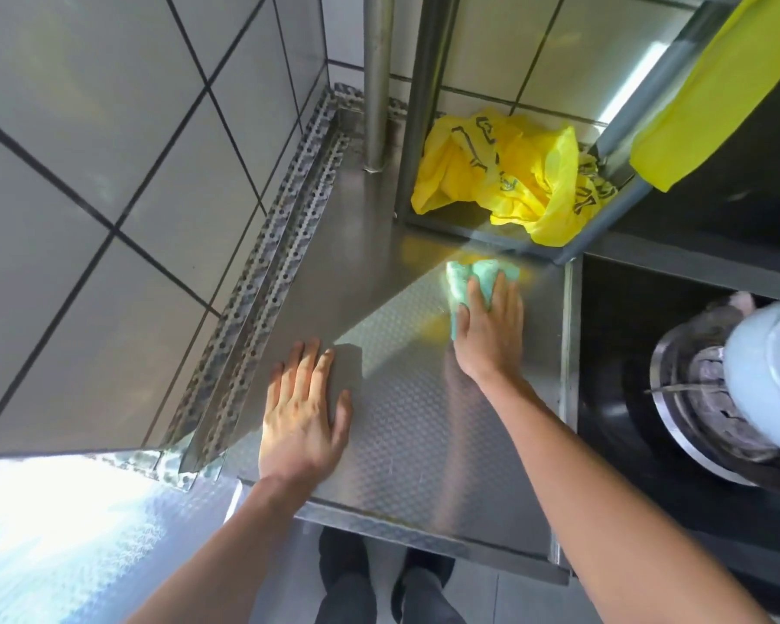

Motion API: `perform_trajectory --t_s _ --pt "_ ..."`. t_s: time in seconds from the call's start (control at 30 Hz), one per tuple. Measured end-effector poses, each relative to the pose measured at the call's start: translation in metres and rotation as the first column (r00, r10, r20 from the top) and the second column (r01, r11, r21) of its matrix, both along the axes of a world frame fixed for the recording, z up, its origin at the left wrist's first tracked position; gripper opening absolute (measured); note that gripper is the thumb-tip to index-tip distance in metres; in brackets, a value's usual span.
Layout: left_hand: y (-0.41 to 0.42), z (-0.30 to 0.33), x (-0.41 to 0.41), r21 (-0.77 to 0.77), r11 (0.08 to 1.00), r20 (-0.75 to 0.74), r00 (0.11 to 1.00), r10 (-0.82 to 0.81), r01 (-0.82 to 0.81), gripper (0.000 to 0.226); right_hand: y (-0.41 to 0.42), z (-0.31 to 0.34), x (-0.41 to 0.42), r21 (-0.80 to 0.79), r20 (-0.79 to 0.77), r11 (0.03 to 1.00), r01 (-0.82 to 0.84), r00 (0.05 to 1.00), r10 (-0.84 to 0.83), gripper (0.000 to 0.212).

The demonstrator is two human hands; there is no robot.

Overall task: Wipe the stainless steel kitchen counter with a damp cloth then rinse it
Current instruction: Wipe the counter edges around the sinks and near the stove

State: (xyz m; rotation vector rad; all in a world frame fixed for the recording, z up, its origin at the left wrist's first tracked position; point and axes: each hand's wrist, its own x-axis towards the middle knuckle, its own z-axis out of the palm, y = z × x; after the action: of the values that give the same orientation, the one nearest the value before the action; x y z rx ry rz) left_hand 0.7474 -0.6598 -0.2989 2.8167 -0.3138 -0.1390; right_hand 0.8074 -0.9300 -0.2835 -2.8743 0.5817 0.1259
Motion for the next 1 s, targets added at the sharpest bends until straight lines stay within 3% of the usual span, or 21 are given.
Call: perform_trajectory --t_s 0.17,0.27,0.4,0.47,0.6,0.73,0.83,1.0 --pt "0.015 0.011 -0.004 -0.27 0.962 -0.082 0.997 0.011 -0.033 0.058 0.102 0.002 -0.012 0.09 0.103 0.934 -0.345 0.936 0.336 0.057" --pt "0.05 0.007 -0.029 -0.16 0.984 -0.023 0.996 -0.089 0.084 0.056 0.109 -0.008 -0.061 0.093 0.117 0.837 -0.539 0.841 0.528 0.053" --pt "0.075 -0.003 -0.061 0.006 0.994 0.005 0.994 -0.112 0.112 0.06 0.046 -0.012 -0.14 0.031 0.04 0.722 -0.691 0.723 0.69 0.055" --pt "0.074 -0.004 -0.061 0.041 0.993 0.022 0.993 -0.116 0.115 0.061 -0.002 -0.008 -0.163 -0.018 -0.018 0.764 -0.645 0.764 0.645 0.055" --pt "0.075 -0.009 -0.062 0.04 0.991 0.023 0.991 -0.129 0.128 0.061 -0.045 0.005 -0.16 0.009 -0.026 0.974 -0.226 0.974 0.226 0.055" --pt "0.076 -0.009 -0.063 0.033 0.992 0.027 0.992 -0.121 0.12 0.059 0.009 0.003 -0.108 0.016 -0.003 0.999 0.038 0.999 -0.038 0.056" --pt "0.075 -0.006 -0.063 0.028 0.993 0.016 0.994 -0.113 0.112 0.059 0.069 0.005 -0.087 0.074 0.011 0.997 -0.033 0.999 0.033 0.061" --pt "0.074 0.005 -0.06 -0.044 0.992 -0.05 0.991 -0.124 0.122 0.057 0.115 0.006 -0.117 0.072 0.009 0.89 -0.451 0.892 0.451 0.059"
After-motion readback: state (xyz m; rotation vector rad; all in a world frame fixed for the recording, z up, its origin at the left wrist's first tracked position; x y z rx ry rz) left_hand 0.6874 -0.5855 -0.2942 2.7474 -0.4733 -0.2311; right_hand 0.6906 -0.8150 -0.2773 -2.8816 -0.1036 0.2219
